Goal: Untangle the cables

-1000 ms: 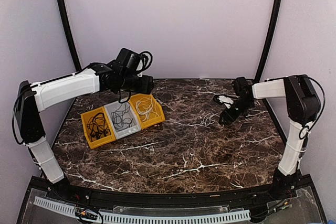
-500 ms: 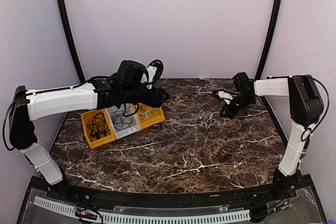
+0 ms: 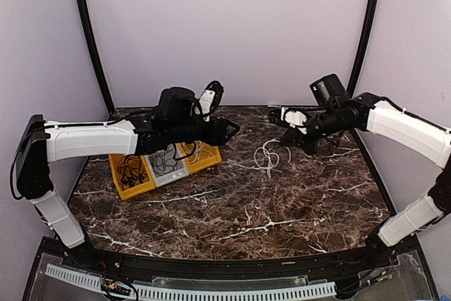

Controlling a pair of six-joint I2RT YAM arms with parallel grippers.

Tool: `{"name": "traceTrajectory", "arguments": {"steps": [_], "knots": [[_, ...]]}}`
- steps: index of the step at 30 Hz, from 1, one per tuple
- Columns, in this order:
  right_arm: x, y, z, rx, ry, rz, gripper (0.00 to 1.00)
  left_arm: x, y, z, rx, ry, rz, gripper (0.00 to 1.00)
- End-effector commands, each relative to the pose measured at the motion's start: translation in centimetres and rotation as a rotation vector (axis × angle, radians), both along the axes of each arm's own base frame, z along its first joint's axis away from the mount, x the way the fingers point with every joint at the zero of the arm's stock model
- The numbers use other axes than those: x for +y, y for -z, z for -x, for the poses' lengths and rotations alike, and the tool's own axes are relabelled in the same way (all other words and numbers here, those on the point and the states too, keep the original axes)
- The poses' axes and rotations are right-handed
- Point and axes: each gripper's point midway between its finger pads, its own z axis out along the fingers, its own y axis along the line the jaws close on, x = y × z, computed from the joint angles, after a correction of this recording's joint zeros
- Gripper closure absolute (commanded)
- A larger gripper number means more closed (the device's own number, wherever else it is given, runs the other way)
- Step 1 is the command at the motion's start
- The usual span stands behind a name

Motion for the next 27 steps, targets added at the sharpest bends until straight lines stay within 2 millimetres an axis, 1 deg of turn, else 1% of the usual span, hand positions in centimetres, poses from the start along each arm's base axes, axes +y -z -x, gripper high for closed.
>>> {"name": "traceTrajectory", "arguments": {"steps": [1,3,7,8,9,10,11,12,15,16,17,18,19,20,21,27], "knots": [[0.8,-0.8,2.3,-0.008,-0.074,0.024,1.0,-1.3,-1.7,1.4,-0.038,0.087,0.126,0.41],[1.1,-0.9,2.6,-0.012,-0.082,0.028,1.0,-1.7,-1.8,2.2,-0.028,0.129,0.158,0.41],[1.3,-0.8,2.8,-0.022,-0.092,0.043,1.0,-3.2,-0.8,4.2,0.031,0.26,0.224,0.41],[1.4,-0.9,2.9,-0.025,-0.097,0.042,1.0,-3.5,-1.3,4.7,0.028,0.29,0.259,0.41],[1.5,-1.0,2.9,-0.026,-0.098,0.041,1.0,-3.6,-0.3,4.9,0.047,0.295,0.261,0.4],[1.5,-1.1,3.0,-0.028,-0.101,0.038,1.0,-3.7,-0.5,5.0,0.037,0.306,0.277,0.4],[1.6,-1.2,3.0,-0.027,-0.103,0.035,1.0,-3.9,0.3,5.1,0.051,0.318,0.274,0.4],[1.7,-1.3,3.1,-0.025,-0.106,0.029,1.0,-4.1,0.3,5.2,0.047,0.329,0.282,0.4],[1.9,-1.8,3.1,-0.026,-0.106,0.017,1.0,-5.0,1.5,5.7,0.07,0.374,0.285,0.41],[1.9,-1.9,3.0,-0.027,-0.103,0.015,1.0,-5.2,1.4,5.9,0.066,0.386,0.292,0.41],[1.9,-1.9,3.0,-0.027,-0.102,0.014,1.0,-5.6,1.9,6.3,0.077,0.41,0.292,0.41],[1.9,-2.0,2.9,-0.028,-0.099,0.014,1.0,-6.0,1.7,6.7,0.071,0.426,0.303,0.41],[1.9,-2.0,3.0,-0.027,-0.099,0.013,1.0,-6.3,2.1,7.0,0.081,0.44,0.302,0.4],[2.0,-2.1,2.9,-0.029,-0.099,0.011,1.0,-6.7,2.0,7.4,0.079,0.454,0.306,0.41],[2.0,-2.1,3.0,-0.029,-0.099,0.008,1.0,-6.9,2.4,7.6,0.085,0.463,0.302,0.41],[2.0,-2.3,2.9,-0.029,-0.095,0.002,1.0,-7.9,3.1,8.0,0.108,0.491,0.315,0.47]]}}
